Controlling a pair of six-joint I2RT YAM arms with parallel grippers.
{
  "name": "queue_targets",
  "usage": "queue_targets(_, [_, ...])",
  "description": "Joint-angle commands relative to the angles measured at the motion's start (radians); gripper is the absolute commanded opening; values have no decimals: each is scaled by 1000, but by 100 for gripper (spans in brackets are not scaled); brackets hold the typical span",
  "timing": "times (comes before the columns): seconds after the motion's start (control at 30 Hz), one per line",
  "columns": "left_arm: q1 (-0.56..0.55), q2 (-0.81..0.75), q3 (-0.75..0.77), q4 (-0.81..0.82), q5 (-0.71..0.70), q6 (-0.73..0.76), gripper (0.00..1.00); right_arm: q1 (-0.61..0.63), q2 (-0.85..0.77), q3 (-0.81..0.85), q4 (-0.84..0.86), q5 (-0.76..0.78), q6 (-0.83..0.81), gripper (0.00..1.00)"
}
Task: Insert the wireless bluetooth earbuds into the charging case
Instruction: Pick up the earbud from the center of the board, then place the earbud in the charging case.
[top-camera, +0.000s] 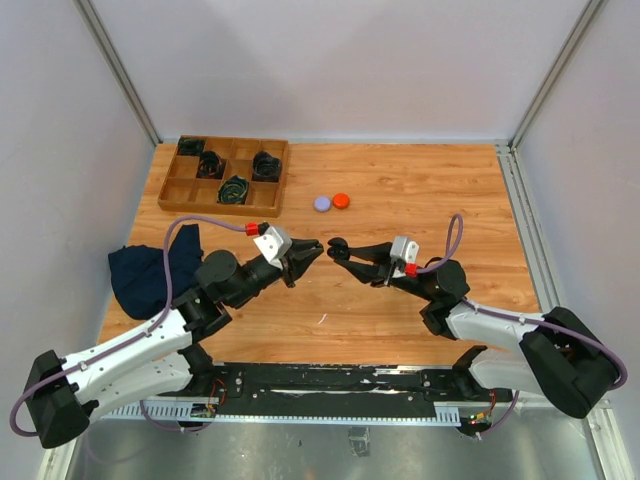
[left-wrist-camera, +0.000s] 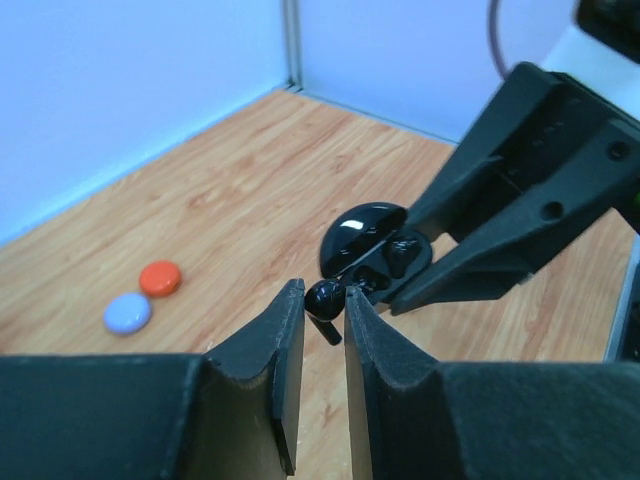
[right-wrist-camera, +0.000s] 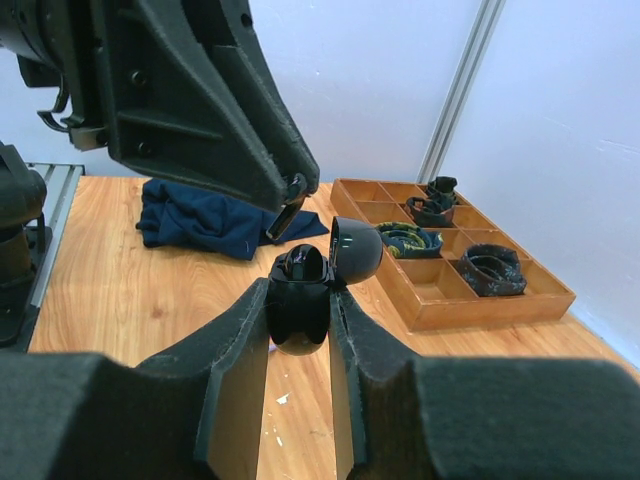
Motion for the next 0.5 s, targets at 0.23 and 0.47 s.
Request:
queue_targets(0.23, [-16,9,-58,313,216,139,24,9,10,28,103,-19,63,11])
queue_targets(0.47, [-21,48,-52,348,226,149,24,9,8,26,122,-24,82,11])
